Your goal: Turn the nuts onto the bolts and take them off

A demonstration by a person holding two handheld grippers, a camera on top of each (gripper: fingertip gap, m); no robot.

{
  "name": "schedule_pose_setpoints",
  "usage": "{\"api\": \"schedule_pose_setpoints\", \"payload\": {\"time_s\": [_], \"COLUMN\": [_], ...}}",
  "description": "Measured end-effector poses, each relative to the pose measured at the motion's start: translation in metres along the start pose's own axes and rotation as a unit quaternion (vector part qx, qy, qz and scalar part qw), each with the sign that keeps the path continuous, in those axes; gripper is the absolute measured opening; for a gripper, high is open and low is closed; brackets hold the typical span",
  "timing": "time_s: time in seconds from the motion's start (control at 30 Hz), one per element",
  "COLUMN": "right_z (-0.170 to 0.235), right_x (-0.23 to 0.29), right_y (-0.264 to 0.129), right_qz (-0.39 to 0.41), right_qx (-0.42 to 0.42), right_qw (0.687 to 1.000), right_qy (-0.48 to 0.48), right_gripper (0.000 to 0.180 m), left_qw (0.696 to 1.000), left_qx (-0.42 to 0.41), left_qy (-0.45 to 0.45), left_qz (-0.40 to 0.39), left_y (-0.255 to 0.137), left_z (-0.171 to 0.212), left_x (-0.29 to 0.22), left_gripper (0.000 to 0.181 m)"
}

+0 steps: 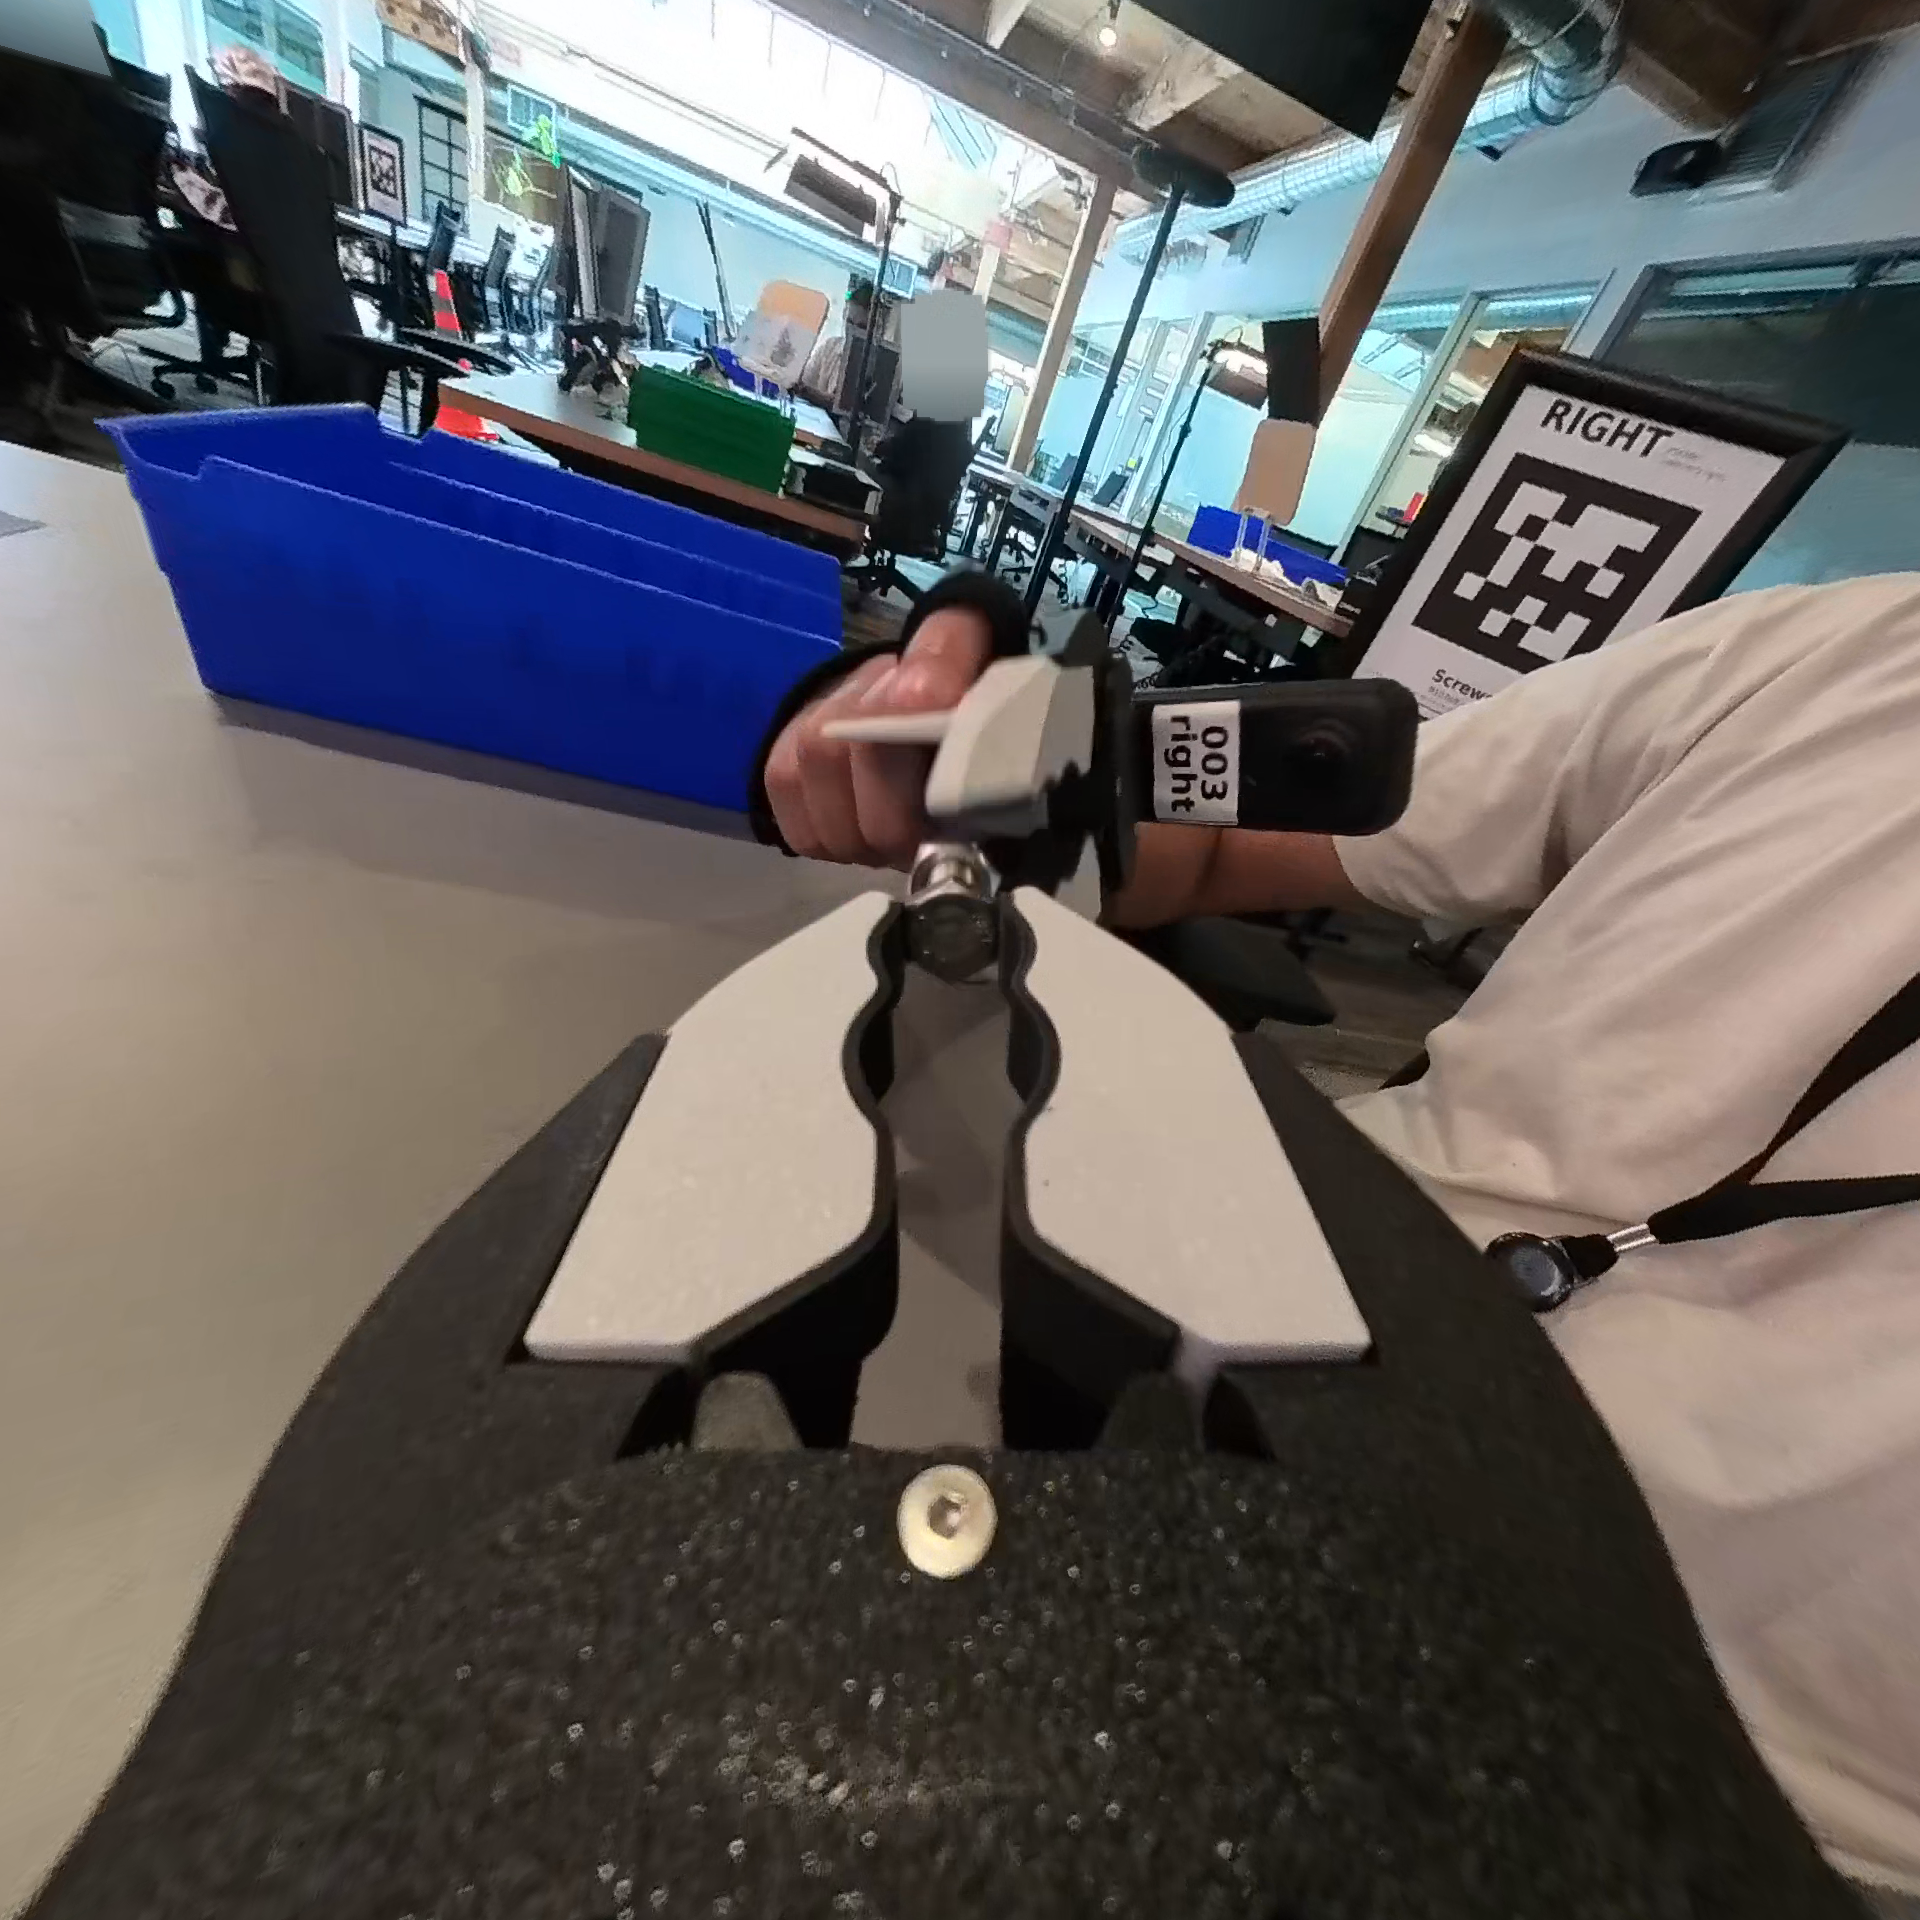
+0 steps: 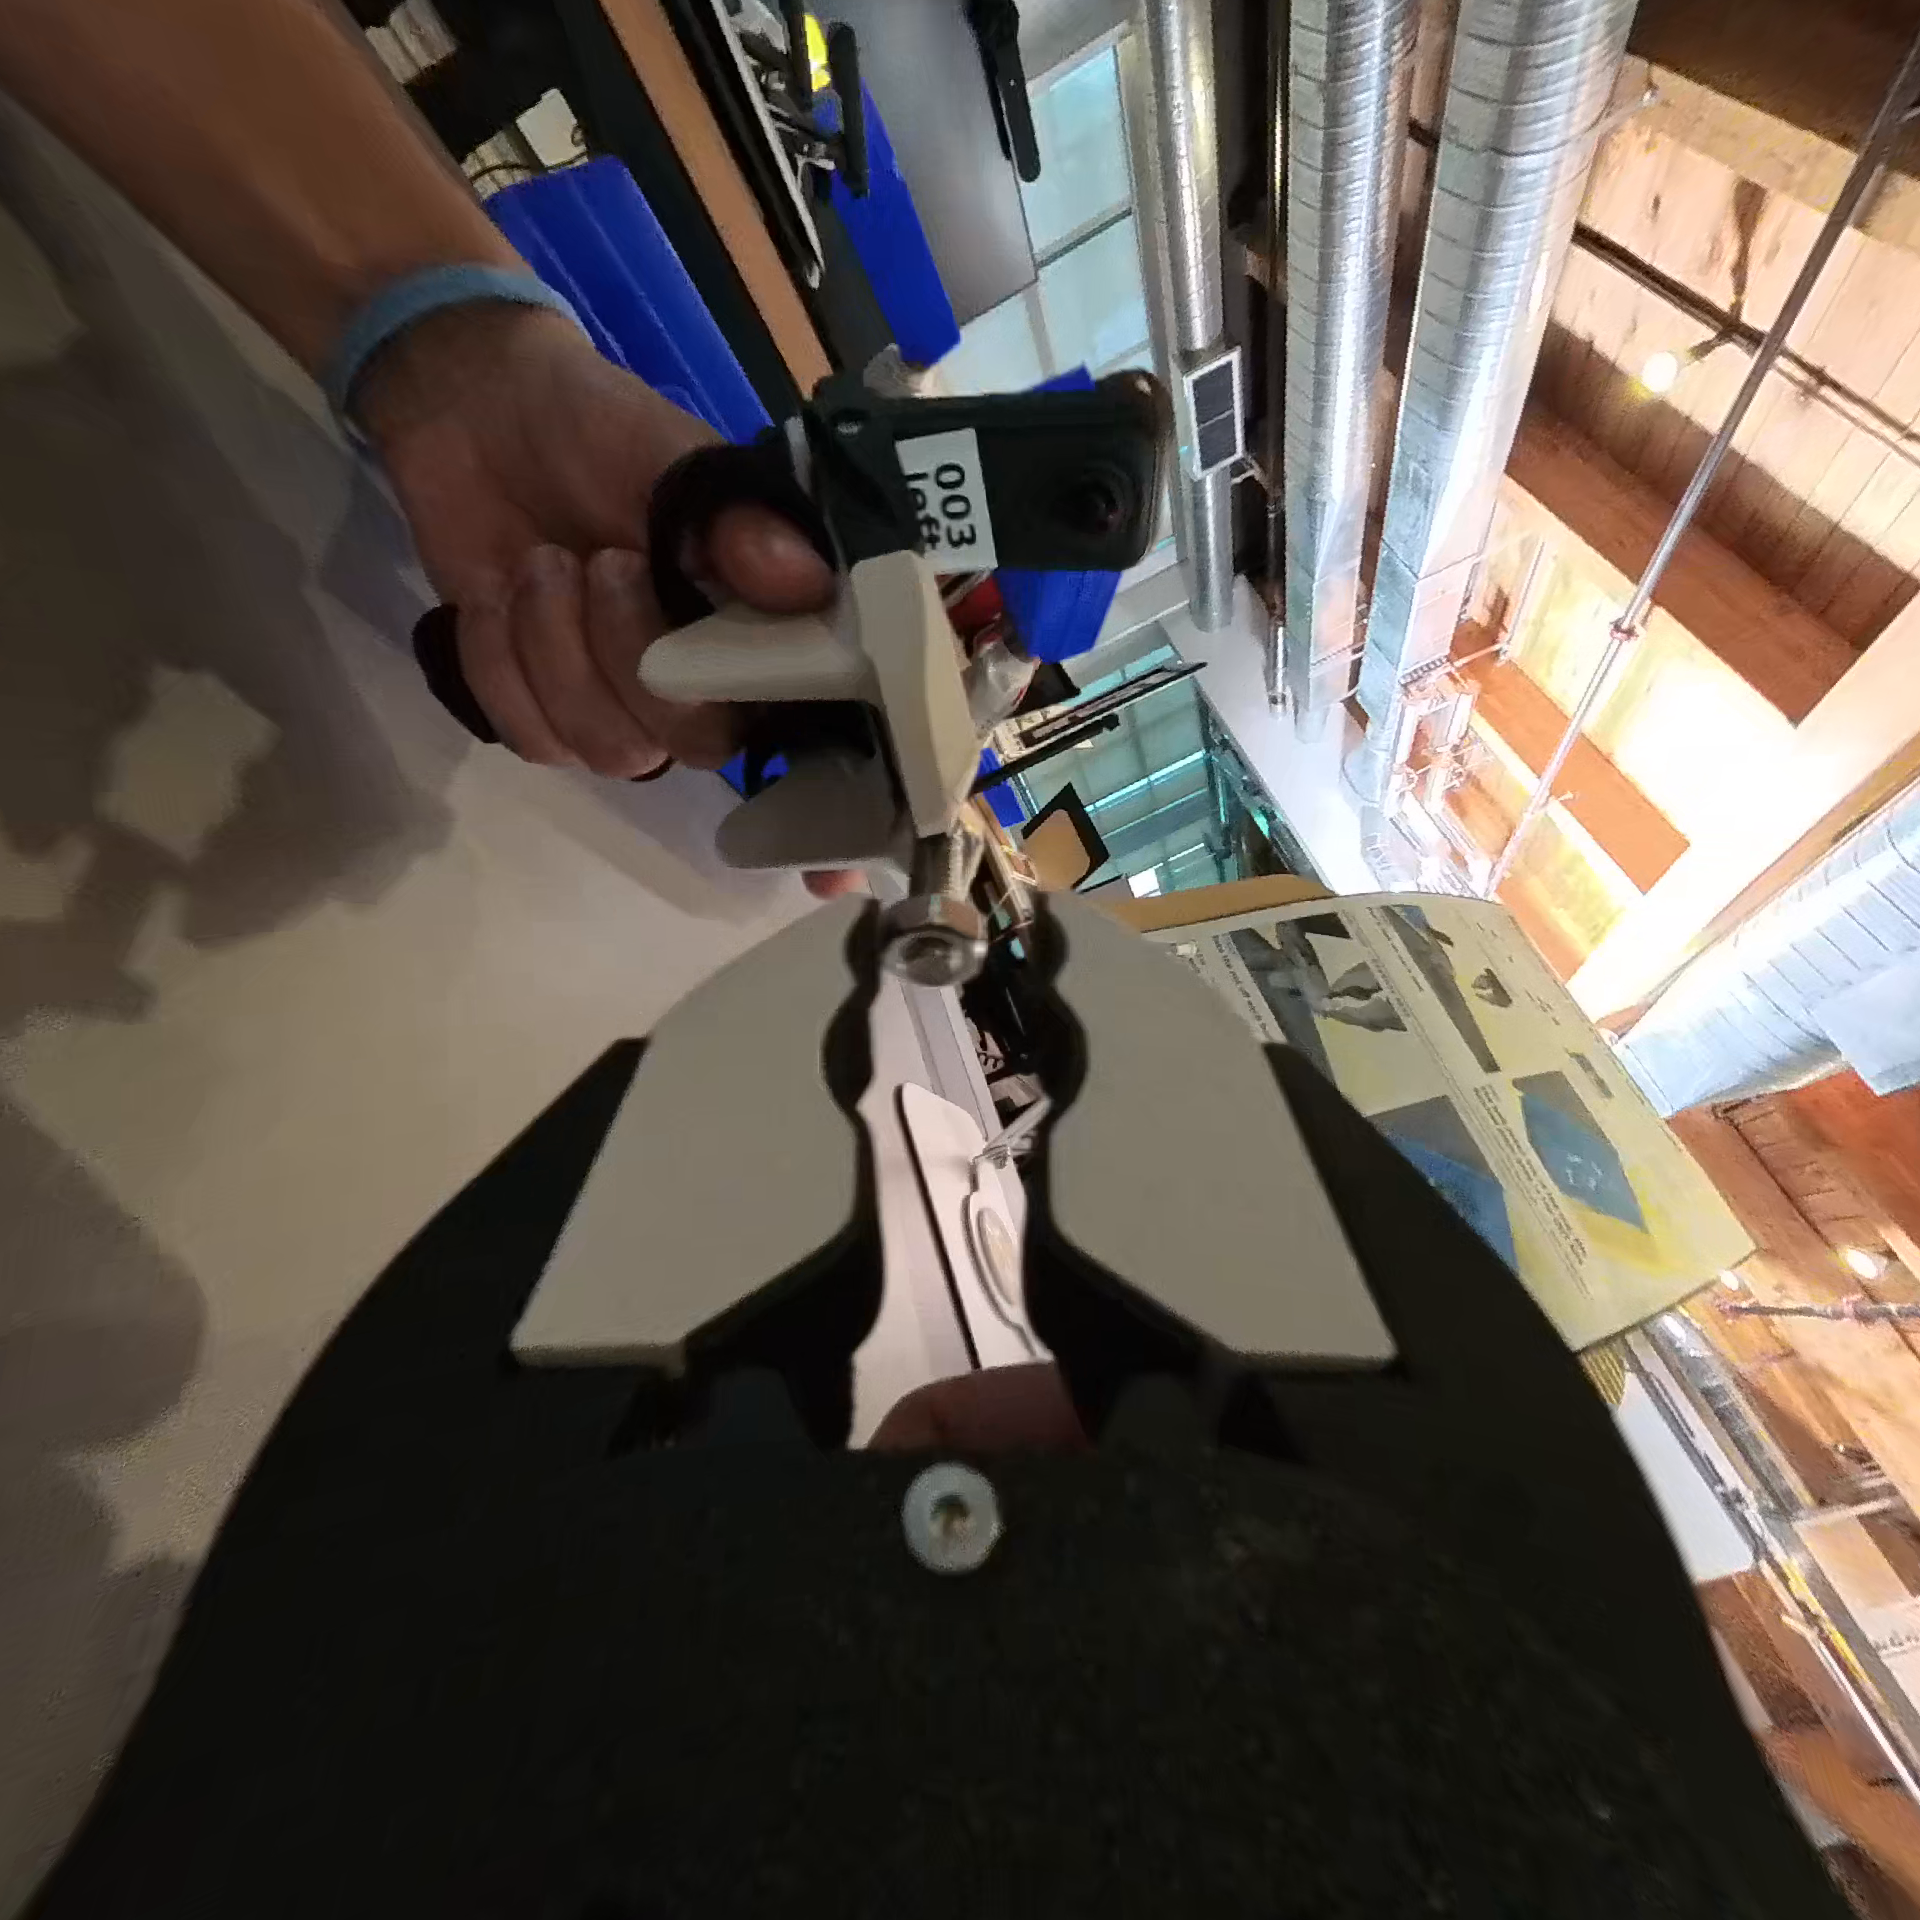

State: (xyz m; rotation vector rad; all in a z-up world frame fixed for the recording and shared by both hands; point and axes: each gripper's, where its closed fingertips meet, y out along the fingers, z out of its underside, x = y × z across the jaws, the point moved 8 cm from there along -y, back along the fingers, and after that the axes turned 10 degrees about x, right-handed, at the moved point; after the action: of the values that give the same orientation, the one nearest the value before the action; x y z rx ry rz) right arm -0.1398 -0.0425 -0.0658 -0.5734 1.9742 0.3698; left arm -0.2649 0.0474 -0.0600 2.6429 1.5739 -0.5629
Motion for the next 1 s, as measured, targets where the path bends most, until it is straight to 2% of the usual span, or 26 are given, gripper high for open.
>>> {"api": "schedule_pose_setpoints", "payload": {"time_s": [0.03,0.17,0.27,0.43,0.57,0.63,0.67,0.7,0.73,0.8,0.87,0.93,1.0], "right_z": [0.0,0.002,0.008,0.018,0.025,0.028,0.029,0.029,0.028,0.025,0.021,0.019,0.015], "right_x": [0.0,-0.007,-0.015,-0.023,-0.025,-0.024,-0.023,-0.024,-0.024,-0.026,-0.026,-0.024,-0.02], "right_y": [-0.001,0.0,0.004,0.012,0.016,0.019,0.02,0.02,0.019,0.017,0.015,0.014,0.01], "right_qz": [-0.008,-0.079,-0.174,-0.315,-0.417,-0.432,-0.436,-0.431,-0.414,-0.365,-0.301,-0.199,-0.095], "right_qx": [-0.001,-0.012,-0.025,-0.046,-0.071,-0.066,-0.066,-0.069,-0.072,-0.078,-0.062,-0.027,-0.001], "right_qw": [1.0,0.992,0.955,0.841,0.71,0.671,0.661,0.666,0.685,0.743,0.818,0.907,0.966], "right_qy": [-0.001,0.101,0.239,0.438,0.562,0.599,0.607,0.605,0.595,0.556,0.486,0.37,0.241], "right_gripper": [0.018,0.018,0.017,0.017,0.017,0.017,0.017,0.018,0.02,0.041,0.048,0.05,0.048], "left_qw": [1.0,0.999,0.993,0.969,0.957,0.956,0.96,0.964,0.969,0.978,0.983,0.989,0.993], "left_qx": [-0.002,0.008,0.022,0.043,0.05,0.052,0.048,0.039,0.025,-0.006,-0.039,-0.061,-0.069], "left_qy": [0.0,0.032,0.099,0.205,0.248,0.246,0.237,0.223,0.208,0.173,0.142,0.105,0.074], "left_qz": [0.002,-0.015,-0.064,-0.13,-0.143,-0.149,-0.145,-0.138,-0.133,-0.114,-0.105,-0.079,-0.054], "left_y": [0.001,0.0,0.0,0.001,0.003,0.003,0.002,0.001,-0.001,-0.007,-0.016,-0.023,-0.026], "left_z": [0.0,0.0,-0.002,-0.004,-0.004,-0.005,-0.005,-0.006,-0.007,-0.011,-0.017,-0.02,-0.021], "left_x": [0.0,-0.003,-0.009,-0.02,-0.026,-0.025,-0.024,-0.023,-0.022,-0.019,-0.016,-0.014,-0.011], "left_gripper": [0.017,0.017,0.017,0.017,0.017,0.017,0.017,0.017,0.017,0.017,0.016,0.017,0.017]}}
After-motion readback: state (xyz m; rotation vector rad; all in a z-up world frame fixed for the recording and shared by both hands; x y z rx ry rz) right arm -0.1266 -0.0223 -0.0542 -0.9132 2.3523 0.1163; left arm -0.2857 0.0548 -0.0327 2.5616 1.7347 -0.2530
